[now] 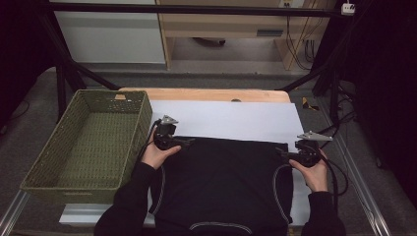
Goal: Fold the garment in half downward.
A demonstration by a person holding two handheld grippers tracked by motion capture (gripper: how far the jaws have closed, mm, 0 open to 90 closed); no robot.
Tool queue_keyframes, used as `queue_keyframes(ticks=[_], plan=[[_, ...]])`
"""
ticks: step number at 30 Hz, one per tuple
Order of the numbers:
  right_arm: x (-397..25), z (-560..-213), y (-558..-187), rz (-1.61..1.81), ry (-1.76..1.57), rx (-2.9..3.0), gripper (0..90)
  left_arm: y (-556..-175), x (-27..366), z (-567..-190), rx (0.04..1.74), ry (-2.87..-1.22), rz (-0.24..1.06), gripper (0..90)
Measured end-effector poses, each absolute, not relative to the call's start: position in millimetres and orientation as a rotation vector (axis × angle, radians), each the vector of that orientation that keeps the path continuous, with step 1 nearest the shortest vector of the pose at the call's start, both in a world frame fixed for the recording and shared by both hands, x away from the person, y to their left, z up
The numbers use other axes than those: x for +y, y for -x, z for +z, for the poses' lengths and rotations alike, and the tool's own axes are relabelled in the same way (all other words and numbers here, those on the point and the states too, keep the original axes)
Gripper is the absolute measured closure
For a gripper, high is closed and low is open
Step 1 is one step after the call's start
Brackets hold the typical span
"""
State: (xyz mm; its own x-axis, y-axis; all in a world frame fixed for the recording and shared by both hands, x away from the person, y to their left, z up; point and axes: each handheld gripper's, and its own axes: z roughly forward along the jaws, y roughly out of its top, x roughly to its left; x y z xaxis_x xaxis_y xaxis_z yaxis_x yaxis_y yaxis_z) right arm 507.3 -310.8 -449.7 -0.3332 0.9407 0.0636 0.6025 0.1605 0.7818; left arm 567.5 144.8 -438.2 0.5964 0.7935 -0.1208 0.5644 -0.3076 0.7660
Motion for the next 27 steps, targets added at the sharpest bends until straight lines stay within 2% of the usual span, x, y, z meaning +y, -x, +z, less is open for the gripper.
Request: queue_keyframes(ticks=[11,15,18,21,22,23,24,27], plan=[[-319.0,-480.5,-529.7,0.992,-1.538,2.079,32.7,-595.6,156.9,-473.7,1.126,-2.109,0.383,26.4],[-316.8,-480.3,-529.8,0.968,-1.517,2.093,37.6,-598.0,159.2,-475.6,1.127,-2.097,0.381,37.4],[-313.7,-479.5,-529.0,0.952,-1.514,2.096,47.4,-594.5,157.4,-473.8,1.096,-2.129,0.375,49.0],[-311.6,-476.8,-529.9,0.958,-1.545,2.111,65.3,-591.8,156.7,-471.5,1.094,-2.147,0.341,63.3],[-310.5,-476.1,-530.6,0.969,-1.55,2.127,74.3,-591.0,156.4,-470.8,1.093,-2.151,0.323,68.3],[-309.5,-475.3,-531.2,0.987,-1.558,2.156,78.6,-590.2,156.0,-470.2,1.089,-2.157,0.313,73.3],[-308.3,-474.7,-531.6,0.979,-1.551,2.164,80.9,-589.4,154.9,-469.5,1.085,-2.162,0.318,77.8],[-308.1,-472.0,-532.5,0.967,-1.543,2.176,83.1,-586.9,152.8,-466.5,1.07,-2.188,0.337,82.9]])
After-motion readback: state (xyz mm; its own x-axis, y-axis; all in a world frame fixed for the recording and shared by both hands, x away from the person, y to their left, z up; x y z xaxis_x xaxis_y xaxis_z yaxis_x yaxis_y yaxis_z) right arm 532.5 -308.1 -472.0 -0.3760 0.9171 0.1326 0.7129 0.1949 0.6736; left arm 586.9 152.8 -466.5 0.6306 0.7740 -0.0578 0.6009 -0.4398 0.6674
